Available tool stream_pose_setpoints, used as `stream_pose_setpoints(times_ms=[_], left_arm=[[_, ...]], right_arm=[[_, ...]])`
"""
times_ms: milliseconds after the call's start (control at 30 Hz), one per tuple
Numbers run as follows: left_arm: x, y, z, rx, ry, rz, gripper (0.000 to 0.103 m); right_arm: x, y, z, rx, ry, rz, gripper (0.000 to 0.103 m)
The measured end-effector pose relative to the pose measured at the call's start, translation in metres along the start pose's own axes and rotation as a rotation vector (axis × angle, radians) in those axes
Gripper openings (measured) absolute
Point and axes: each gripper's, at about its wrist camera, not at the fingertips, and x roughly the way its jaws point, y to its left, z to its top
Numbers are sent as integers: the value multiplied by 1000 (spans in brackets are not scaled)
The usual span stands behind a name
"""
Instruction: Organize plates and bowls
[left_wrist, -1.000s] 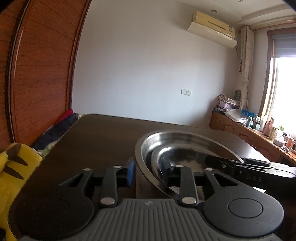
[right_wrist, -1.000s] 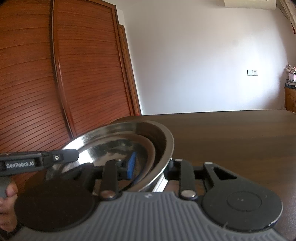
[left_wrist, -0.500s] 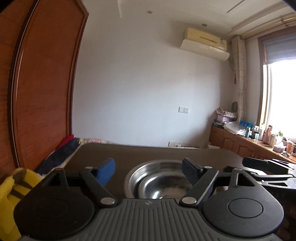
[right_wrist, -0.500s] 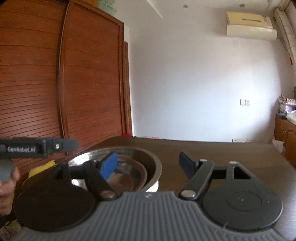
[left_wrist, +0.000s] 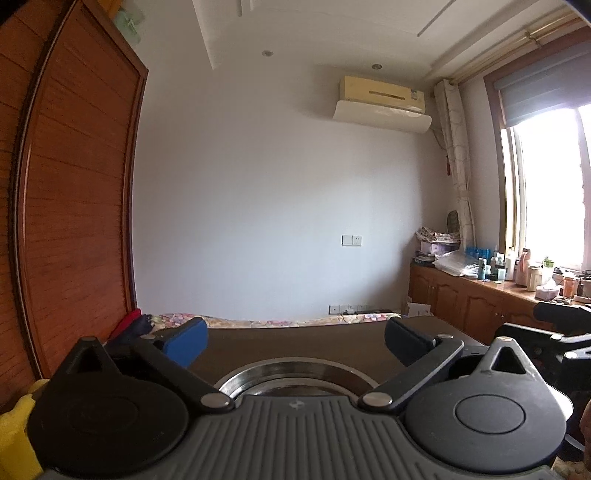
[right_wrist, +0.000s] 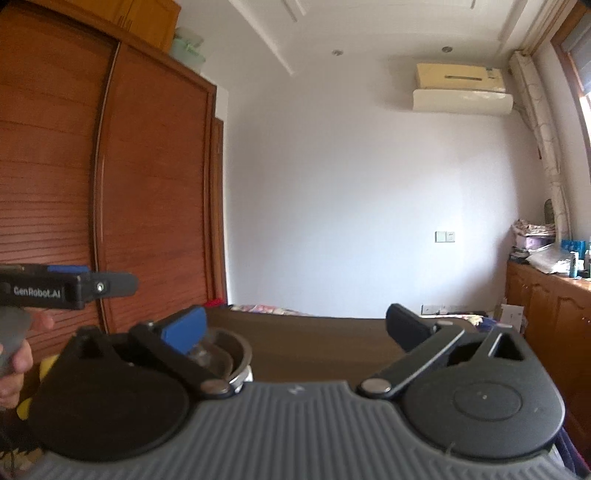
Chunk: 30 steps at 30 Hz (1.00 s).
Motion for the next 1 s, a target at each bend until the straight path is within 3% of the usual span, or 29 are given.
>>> stream_pose_setpoints(times_ms=[533,1000], left_arm=[[-16,-15,-31,52,62,87,103],[-19,-9,-58,43,123,87,103]], right_arm=[[-15,3,-15,-17,27,-102,103],[-18,2,-40,-13,60,-178,103]])
